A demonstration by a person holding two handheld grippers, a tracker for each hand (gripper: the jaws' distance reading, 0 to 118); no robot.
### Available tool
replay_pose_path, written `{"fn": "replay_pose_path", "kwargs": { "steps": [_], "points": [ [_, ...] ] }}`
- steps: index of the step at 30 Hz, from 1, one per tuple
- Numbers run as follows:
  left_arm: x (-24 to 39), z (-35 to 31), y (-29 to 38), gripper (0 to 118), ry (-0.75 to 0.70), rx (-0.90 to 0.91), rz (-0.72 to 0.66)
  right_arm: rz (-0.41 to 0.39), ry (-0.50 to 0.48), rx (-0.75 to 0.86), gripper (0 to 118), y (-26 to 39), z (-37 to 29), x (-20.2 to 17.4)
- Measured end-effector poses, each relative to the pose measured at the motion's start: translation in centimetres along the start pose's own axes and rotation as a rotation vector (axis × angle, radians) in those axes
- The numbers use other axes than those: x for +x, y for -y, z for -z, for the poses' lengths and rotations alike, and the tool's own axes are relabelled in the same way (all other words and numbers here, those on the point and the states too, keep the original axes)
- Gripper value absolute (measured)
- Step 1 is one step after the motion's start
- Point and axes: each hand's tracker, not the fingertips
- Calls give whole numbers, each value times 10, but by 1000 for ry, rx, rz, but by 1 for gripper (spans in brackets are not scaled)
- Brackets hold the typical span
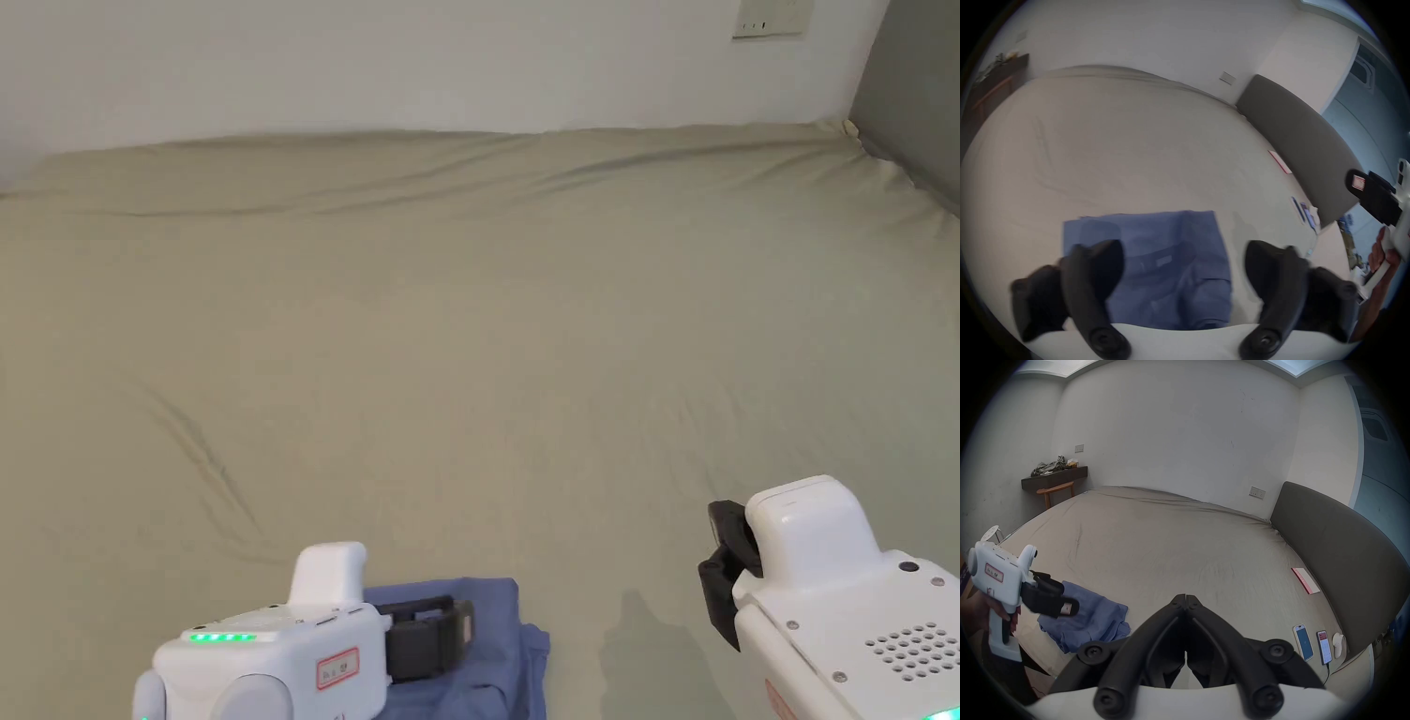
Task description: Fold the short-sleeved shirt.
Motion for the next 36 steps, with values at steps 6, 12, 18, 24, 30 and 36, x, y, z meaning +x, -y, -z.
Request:
{"fn": "replay_pose_path", "kwargs": {
  "steps": [6,12,18,24,30,36],
  "points": [
    [12,45,23,0,-211,-10,134,3,0,6,0,7,2,4],
    [59,74,57,0,-239,-63,309,-11,-2,0,0,12,0,8],
    [92,74,75,0,-179,-97,412,5,10,-6,0,16,4,16],
    [116,81,101,0,-184,-134,484,10,6,-7,0,16,7,16],
    [116,66,103,0,77,-257,248,4,-4,2,0,11,13,12],
    [98,19,95,0,212,-160,281,-5,-50,22,0,3,22,0]
  ]
}}
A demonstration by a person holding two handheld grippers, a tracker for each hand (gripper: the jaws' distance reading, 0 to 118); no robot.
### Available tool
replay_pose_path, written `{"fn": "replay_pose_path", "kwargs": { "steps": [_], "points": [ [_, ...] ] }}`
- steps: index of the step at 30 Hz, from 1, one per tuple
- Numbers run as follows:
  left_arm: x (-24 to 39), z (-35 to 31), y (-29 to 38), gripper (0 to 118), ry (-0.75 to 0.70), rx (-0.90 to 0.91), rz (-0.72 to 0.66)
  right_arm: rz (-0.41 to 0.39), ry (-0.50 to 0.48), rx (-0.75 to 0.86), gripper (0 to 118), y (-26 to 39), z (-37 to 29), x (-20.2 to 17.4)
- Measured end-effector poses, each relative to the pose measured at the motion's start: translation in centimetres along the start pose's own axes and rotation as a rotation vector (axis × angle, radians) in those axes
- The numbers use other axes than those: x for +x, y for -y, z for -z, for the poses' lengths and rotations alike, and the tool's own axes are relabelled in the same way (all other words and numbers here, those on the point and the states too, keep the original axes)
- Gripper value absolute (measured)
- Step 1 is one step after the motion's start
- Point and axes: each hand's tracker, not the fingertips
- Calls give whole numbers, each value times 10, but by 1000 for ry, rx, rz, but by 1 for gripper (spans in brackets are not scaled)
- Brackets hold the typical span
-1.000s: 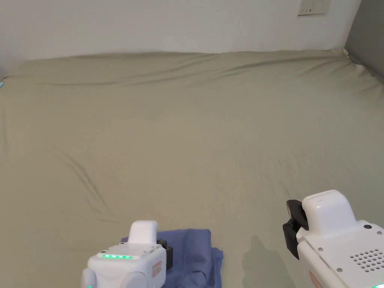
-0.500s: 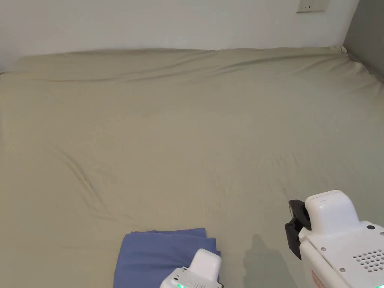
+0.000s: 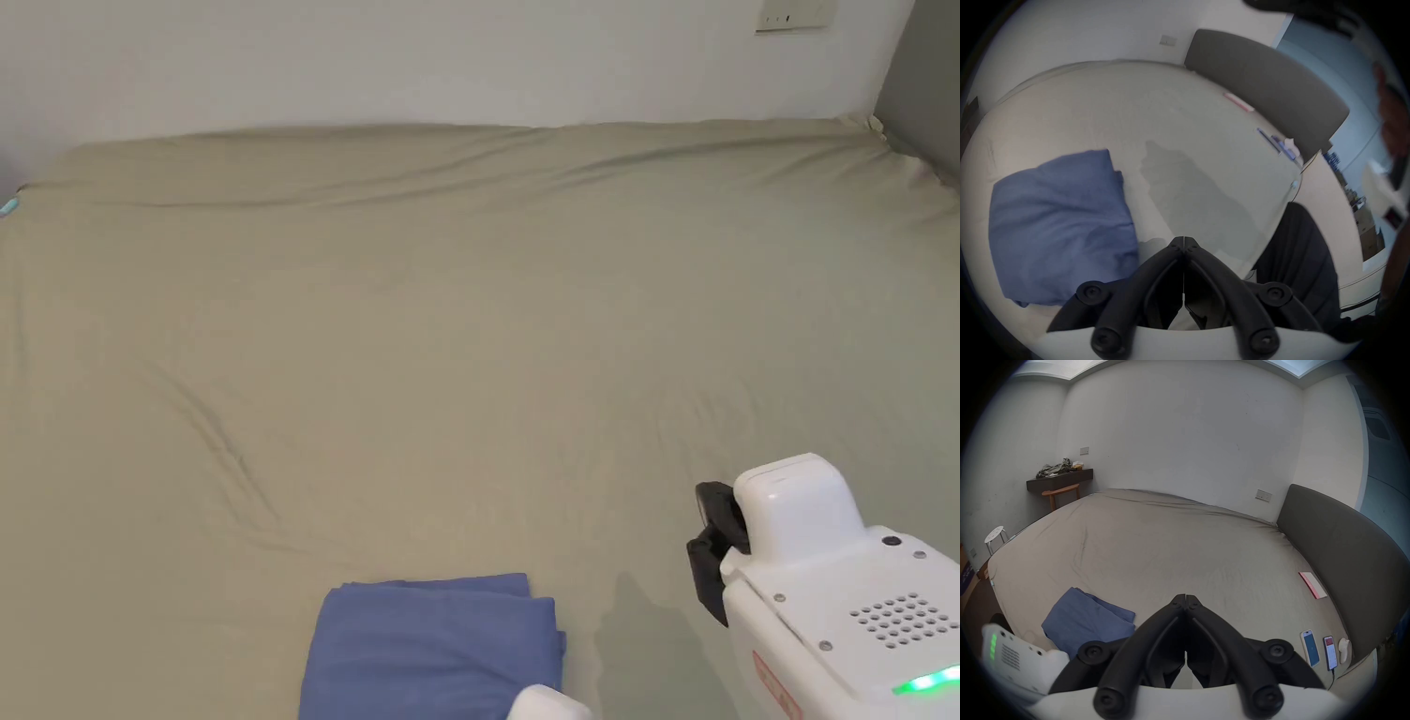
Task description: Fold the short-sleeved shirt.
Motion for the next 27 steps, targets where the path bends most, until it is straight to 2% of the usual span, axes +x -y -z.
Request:
{"fn": "replay_pose_path", "kwargs": {
  "steps": [6,9,12,17,19,20,22,24,25,27],
  "points": [
    [-76,-78,15,0,-182,194,-232,-45,-145,-40,0,4,28,-33],
    [-112,-104,20,0,-333,264,-262,-49,-228,-93,0,16,50,-54],
    [-140,-117,21,0,-429,264,-293,-97,-304,-184,0,39,75,-79],
    [-165,-125,23,0,-409,303,-369,-134,-356,-448,0,84,119,-115],
    [-171,-124,23,0,-413,295,-371,-178,-369,-510,0,103,129,-125],
    [-175,-123,23,1,-395,283,-379,-196,-361,-530,0,111,134,-128],
    [-181,-121,22,1,-324,255,-404,-167,-359,-470,0,107,133,-124],
    [-194,-118,21,12,-208,226,-480,-154,-366,-515,0,101,139,-123],
    [-201,-117,21,24,-148,217,-522,-157,-372,-521,0,102,141,-121],
    [-215,-110,19,79,-40,185,-598,-160,-385,-520,0,104,142,-117]
  ]
}}
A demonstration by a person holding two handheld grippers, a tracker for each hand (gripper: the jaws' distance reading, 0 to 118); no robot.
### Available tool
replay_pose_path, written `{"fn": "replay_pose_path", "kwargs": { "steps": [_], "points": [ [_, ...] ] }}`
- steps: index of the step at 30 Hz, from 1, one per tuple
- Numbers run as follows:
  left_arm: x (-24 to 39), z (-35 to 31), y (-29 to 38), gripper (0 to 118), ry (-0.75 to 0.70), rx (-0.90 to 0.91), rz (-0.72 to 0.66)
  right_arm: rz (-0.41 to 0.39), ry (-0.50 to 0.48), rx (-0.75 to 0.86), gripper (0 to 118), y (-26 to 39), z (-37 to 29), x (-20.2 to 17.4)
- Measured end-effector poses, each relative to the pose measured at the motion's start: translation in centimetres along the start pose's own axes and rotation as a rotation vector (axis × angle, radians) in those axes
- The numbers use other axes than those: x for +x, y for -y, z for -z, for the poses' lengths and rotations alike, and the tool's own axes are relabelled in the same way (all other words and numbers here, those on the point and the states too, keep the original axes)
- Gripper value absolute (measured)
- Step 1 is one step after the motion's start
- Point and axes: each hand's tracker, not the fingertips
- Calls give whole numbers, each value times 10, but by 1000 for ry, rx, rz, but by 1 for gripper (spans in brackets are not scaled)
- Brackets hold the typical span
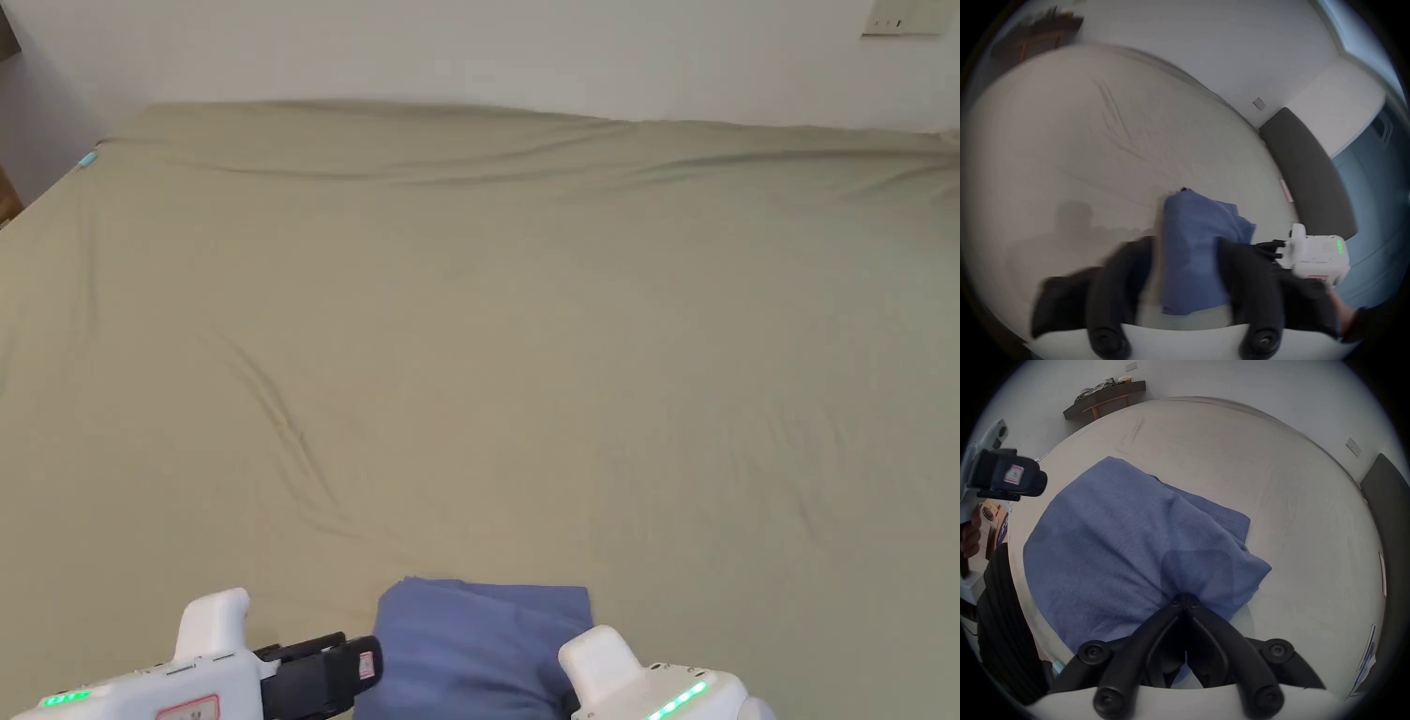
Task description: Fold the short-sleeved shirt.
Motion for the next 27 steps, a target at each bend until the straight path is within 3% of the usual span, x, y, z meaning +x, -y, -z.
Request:
{"fn": "replay_pose_path", "kwargs": {
  "steps": [1,2,10,13,15,16,17,18,21,24,27],
  "points": [
    [-3,5,-3,105,38,-34,-34,3,-6,1,0,0,0,1],
    [-7,12,-7,118,70,-65,-60,8,-11,2,0,0,0,2],
    [-39,82,-12,117,215,-261,-215,64,-60,1,0,0,-4,11],
    [-49,107,-8,114,402,-300,-354,80,-74,-4,0,1,-1,14],
    [-25,101,-6,113,354,-292,-390,86,-76,-3,0,-1,-6,10],
    [-18,100,-7,105,346,-289,-353,89,-76,-1,0,-1,-6,10],
    [-12,99,-7,81,273,-276,-288,92,-76,0,0,-1,-7,9],
    [1,97,-5,30,118,-277,-182,95,-75,1,0,0,-5,10],
    [28,93,-3,28,135,-265,-182,97,-74,6,0,1,-4,12],
    [18,99,-2,28,70,-252,-74,115,-84,20,0,3,-9,16],
    [5,95,-8,28,57,-245,-70,140,-60,75,0,2,-27,24]
  ]
}}
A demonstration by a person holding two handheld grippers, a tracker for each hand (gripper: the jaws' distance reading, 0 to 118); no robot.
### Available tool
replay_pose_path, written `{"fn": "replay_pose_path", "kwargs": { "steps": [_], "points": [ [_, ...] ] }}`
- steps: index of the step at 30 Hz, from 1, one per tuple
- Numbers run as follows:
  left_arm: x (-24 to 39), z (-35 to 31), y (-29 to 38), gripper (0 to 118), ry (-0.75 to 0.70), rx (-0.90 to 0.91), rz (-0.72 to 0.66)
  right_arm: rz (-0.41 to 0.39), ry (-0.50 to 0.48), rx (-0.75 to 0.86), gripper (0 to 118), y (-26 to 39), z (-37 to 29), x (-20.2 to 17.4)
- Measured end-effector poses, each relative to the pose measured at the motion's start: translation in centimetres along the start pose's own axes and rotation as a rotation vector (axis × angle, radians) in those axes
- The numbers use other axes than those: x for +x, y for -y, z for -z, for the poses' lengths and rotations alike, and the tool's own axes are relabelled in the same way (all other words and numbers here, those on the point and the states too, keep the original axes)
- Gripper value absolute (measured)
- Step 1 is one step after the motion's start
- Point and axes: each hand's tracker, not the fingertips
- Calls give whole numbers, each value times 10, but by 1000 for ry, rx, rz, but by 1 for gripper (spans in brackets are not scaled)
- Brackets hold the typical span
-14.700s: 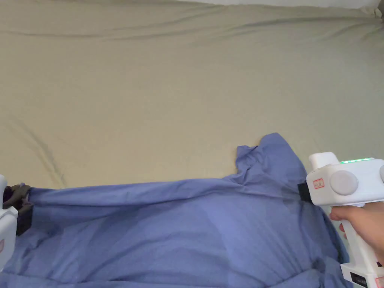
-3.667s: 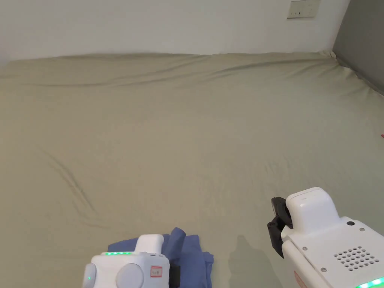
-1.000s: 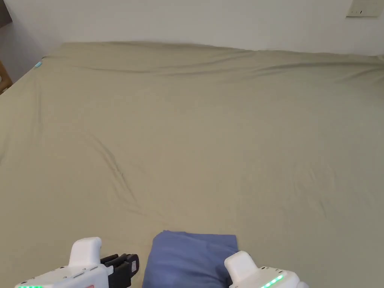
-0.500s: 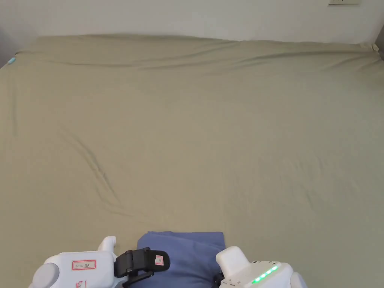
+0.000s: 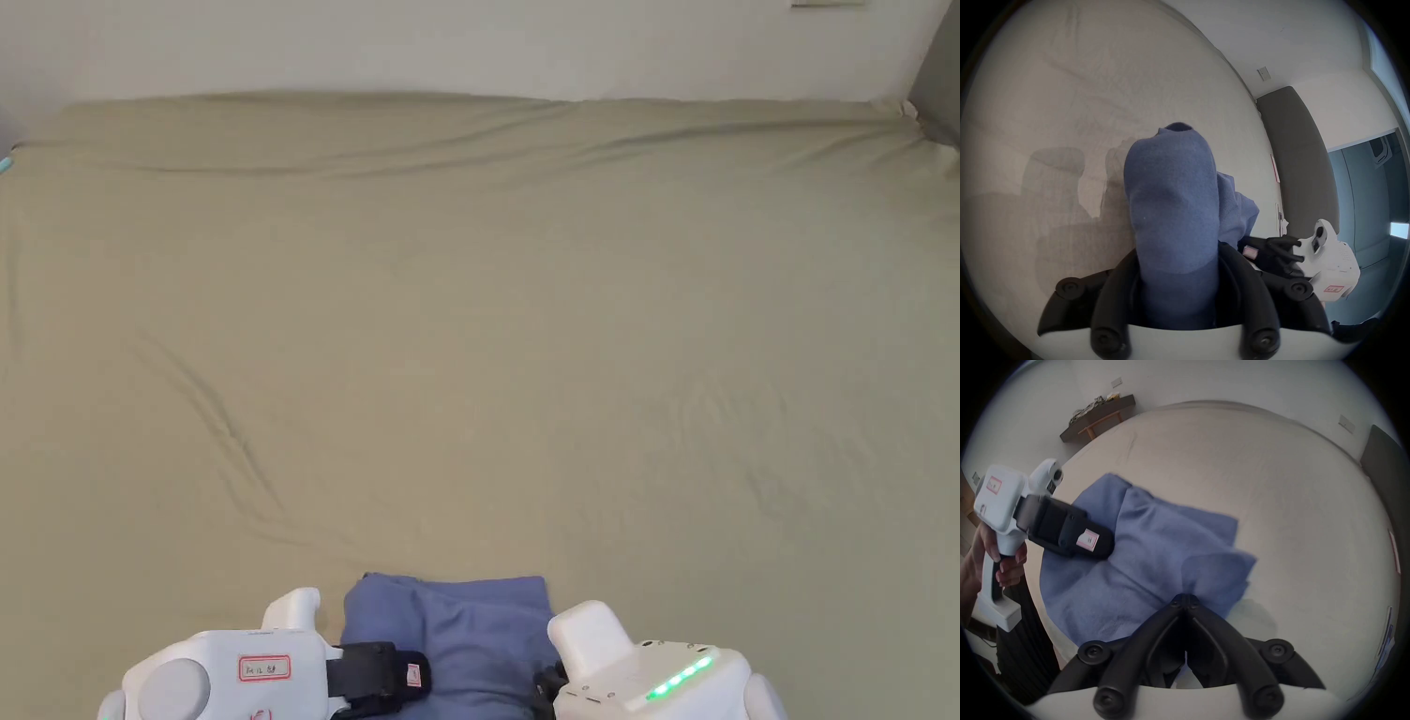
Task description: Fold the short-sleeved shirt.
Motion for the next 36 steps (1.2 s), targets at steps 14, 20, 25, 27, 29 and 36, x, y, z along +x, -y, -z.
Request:
{"fn": "replay_pose_path", "kwargs": {
  "steps": [14,20,25,27,29,36],
  "points": [
    [26,-76,12,28,-144,117,114,-75,436,519,0,-63,-147,-19],
    [7,-117,21,28,-270,191,121,-91,454,599,0,-69,-169,-50],
    [-31,-153,24,28,-306,220,72,-106,456,620,0,-77,-167,-74],
    [-43,-169,22,28,-360,229,72,-97,453,627,0,-80,-163,-82],
    [-58,-185,22,28,-390,242,60,-90,440,625,0,-84,-160,-90],
    [-121,-248,7,28,-527,304,43,-119,419,598,0,-97,-139,-109]
  ]
}}
